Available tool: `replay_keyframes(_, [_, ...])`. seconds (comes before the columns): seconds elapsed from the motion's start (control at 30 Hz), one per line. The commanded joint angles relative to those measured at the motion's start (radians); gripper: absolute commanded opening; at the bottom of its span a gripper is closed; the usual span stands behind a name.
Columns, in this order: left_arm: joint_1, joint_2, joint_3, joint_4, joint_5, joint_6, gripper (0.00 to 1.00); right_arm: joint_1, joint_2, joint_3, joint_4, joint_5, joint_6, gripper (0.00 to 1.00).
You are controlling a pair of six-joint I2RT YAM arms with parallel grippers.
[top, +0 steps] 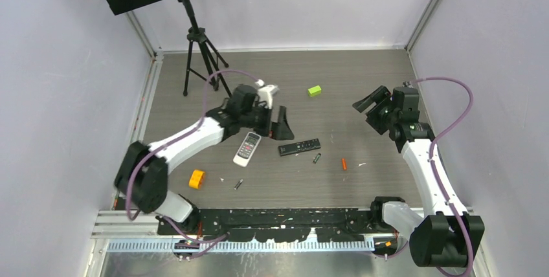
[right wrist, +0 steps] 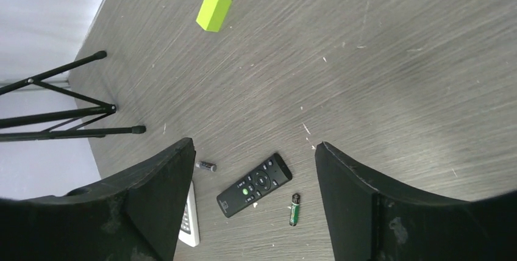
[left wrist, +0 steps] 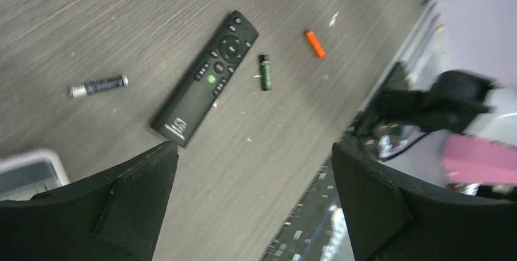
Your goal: Load the batteries into the remote control
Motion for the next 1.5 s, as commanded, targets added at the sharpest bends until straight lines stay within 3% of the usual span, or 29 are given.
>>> replay_keyframes(0.0, [-0.116, 0.193, 0.156, 0.041, -0.142, 0.252, 0.99, 0.004, -0.022, -0.004, -0.027, 0.037, 0.034, 0.74])
replay_keyframes(0.17, [-0.203, 0.390, 0.321, -0.048, -0.169, 0.472, 0.94, 0.003, -0.011, -0.007, -0.063, 0.023, 0.007, 0.57])
replay_keyframes(0.33, [-0.226, 0.509, 0.416, -0.132, -0.147, 0.585, 0.87, 0.003, -0.019, -0.023, -0.086, 0.048, -0.011, 0.56])
replay_keyframes(0.53, [-0.290, 0.616, 0.483, -0.217, -0.282, 0.715, 0.88, 0.003, 0.007, -0.030, -0.095, 0.047, -0.030, 0.56])
replay_keyframes(0.67, [-0.296, 0.678, 0.547, -0.301, -0.305, 0.758, 0.80, 0.003, 0.010, -0.043, -0.097, 0.049, -0.034, 0.56])
replay_keyframes(0.87, [-0.304, 0.715, 0.574, -0.349, -0.344, 0.778, 0.64, 0.003, 0.008, -0.056, -0.097, 0.052, -0.034, 0.56])
replay_keyframes(1.07, [-0.312, 0.735, 0.581, -0.387, -0.414, 0.792, 0.35, 0.003, 0.010, -0.055, -0.097, 0.058, -0.033, 0.56])
replay_keyframes(1.2, [-0.311, 0.706, 0.574, -0.349, -0.417, 0.738, 0.22, 0.002, 0.007, -0.050, -0.099, 0.052, -0.029, 0.56])
replay_keyframes(1.37, [-0.285, 0.635, 0.567, -0.250, -0.324, 0.586, 0.20, 0.002, -0.038, -0.059, -0.091, 0.025, -0.029, 0.56])
replay_keyframes(1.47, [-0.257, 0.589, 0.551, -0.201, -0.257, 0.507, 0.20, 0.002, -0.075, -0.084, -0.018, -0.108, -0.065, 0.57])
